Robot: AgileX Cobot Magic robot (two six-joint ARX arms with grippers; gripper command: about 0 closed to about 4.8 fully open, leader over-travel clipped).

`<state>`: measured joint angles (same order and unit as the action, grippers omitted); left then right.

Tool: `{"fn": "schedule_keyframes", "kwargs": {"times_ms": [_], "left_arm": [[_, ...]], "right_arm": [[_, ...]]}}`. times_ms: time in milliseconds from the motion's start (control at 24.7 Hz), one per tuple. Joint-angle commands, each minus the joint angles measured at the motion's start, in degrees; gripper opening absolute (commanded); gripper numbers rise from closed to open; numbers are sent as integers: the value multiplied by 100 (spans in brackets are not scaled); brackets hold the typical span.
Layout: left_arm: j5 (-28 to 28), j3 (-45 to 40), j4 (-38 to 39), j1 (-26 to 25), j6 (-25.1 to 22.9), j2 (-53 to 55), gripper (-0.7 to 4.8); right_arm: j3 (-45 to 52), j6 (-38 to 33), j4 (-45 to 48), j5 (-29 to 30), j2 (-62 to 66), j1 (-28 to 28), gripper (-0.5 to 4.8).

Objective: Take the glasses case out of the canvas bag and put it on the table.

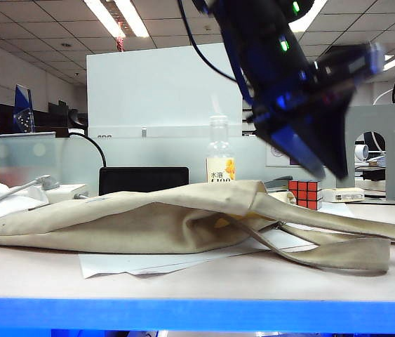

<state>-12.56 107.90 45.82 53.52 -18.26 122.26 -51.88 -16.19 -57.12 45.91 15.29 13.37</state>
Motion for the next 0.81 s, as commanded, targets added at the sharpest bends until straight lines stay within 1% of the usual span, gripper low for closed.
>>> {"fn": "schedule_keyframes", "kwargs": {"times_ms": [40,121,243,364,445,486,526,567,607,688,729,769,810], "left_arm": [[-144,234,656,66,-70,247,248],[-192,234,758,101,-138,315,249],[-367,238,442,232,-168,431,252],[-426,238,149,343,-136,612,251],[-605,240,-203,391,125,772,252],[-861,247,-492,391,339,841,251],[-979,247,-699,428,485,901,252],[-1099,284,-1073,474,719,970,251],[-1143,328,-1281,498,824,1027,251],[-1403,581,-1812,546,1220,1193,251],[-1631,791,-2120,553,1550,1303,251],[-1742,944,-2284,553,1779,1384,247],[-1952,1209,-2415,551,2105,1512,211]], "right_arm": [[-24,157,-186,52,4,109,-8],[-24,203,-227,68,2,173,-8],[-24,446,-269,22,4,173,-8],[-24,446,-267,-94,7,173,-8],[-24,444,-273,-101,7,173,-8],[-24,444,-317,-101,4,173,-8],[-24,444,-356,-101,4,173,-8],[-24,442,-439,-101,4,173,-8],[-24,442,-472,-103,4,173,-8],[-24,437,-492,-101,4,173,-8],[-24,428,-492,-103,7,173,-8],[-24,420,-494,-103,7,173,-8],[-24,417,-533,-103,4,170,-8]]}}
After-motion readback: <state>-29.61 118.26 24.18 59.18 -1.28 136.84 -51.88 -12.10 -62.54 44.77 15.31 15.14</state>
